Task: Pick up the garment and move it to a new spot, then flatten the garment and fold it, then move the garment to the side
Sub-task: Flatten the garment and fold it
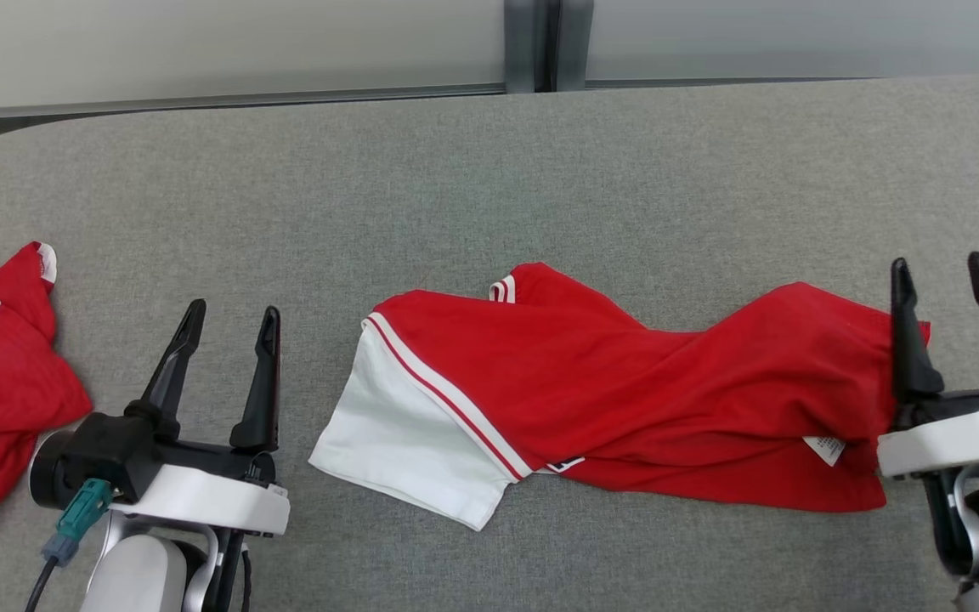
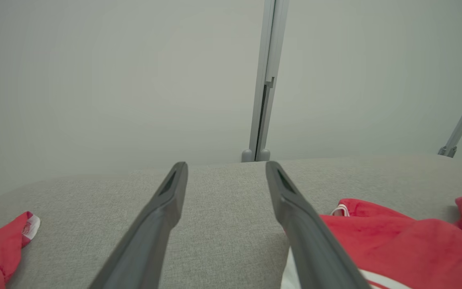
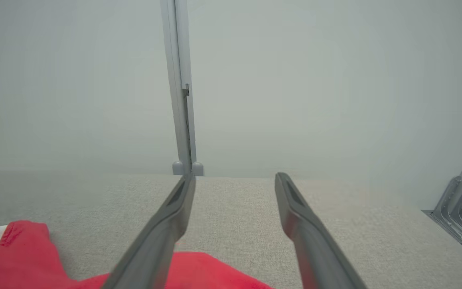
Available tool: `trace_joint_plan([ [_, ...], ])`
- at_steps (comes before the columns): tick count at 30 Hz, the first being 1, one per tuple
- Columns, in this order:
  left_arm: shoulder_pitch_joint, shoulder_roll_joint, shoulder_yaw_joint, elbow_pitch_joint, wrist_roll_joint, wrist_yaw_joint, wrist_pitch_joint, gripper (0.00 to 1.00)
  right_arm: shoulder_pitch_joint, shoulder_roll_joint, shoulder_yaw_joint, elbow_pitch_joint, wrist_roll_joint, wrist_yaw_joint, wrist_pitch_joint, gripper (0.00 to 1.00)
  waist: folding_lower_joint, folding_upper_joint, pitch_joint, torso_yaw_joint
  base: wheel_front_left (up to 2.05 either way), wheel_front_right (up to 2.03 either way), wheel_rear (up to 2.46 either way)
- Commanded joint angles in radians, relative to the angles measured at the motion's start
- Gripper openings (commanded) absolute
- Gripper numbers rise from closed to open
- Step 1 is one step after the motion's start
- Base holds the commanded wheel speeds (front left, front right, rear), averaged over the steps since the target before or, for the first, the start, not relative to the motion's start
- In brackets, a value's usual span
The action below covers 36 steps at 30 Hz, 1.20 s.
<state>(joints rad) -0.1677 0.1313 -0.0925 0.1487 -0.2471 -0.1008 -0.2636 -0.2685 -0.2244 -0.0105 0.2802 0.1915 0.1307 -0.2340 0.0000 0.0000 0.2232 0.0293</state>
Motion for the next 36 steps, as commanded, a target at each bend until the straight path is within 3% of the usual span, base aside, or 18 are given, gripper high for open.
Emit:
trace_joint_plan([
  [1, 0.009, 0.000, 0.007, -0.001, 0.006, -0.001, -0.001, 1.00, 0.028, 0.005, 0.009, -0.025, -0.014, 0.000, -0.005, 1.00, 0.0000, 0.0000, -0.013, -0.003, 0.00, 0.00, 0.00],
  [8, 0.053, -0.005, 0.012, 0.009, 0.019, -0.002, -0.001, 1.00, 0.162, 0.058, 0.069, -0.205, -0.035, 0.000, 0.063, 1.00, 0.0000, 0.0000, -0.068, -0.007, 0.00, 0.00, 0.00],
  [15, 0.083, -0.002, 0.006, 0.018, 0.021, -0.004, -0.001, 1.00, 0.278, 0.113, 0.068, -0.304, -0.019, 0.000, 0.118, 1.00, 0.0000, 0.0000, -0.101, -0.008, 0.00, 0.00, 0.00],
  [36, 0.082, 0.006, 0.004, 0.027, 0.011, -0.003, -0.001, 1.00, 0.298, 0.126, 0.069, -0.329, -0.016, 0.000, 0.151, 1.00, 0.0000, 0.0000, -0.099, -0.008, 0.00, 0.00, 0.00],
])
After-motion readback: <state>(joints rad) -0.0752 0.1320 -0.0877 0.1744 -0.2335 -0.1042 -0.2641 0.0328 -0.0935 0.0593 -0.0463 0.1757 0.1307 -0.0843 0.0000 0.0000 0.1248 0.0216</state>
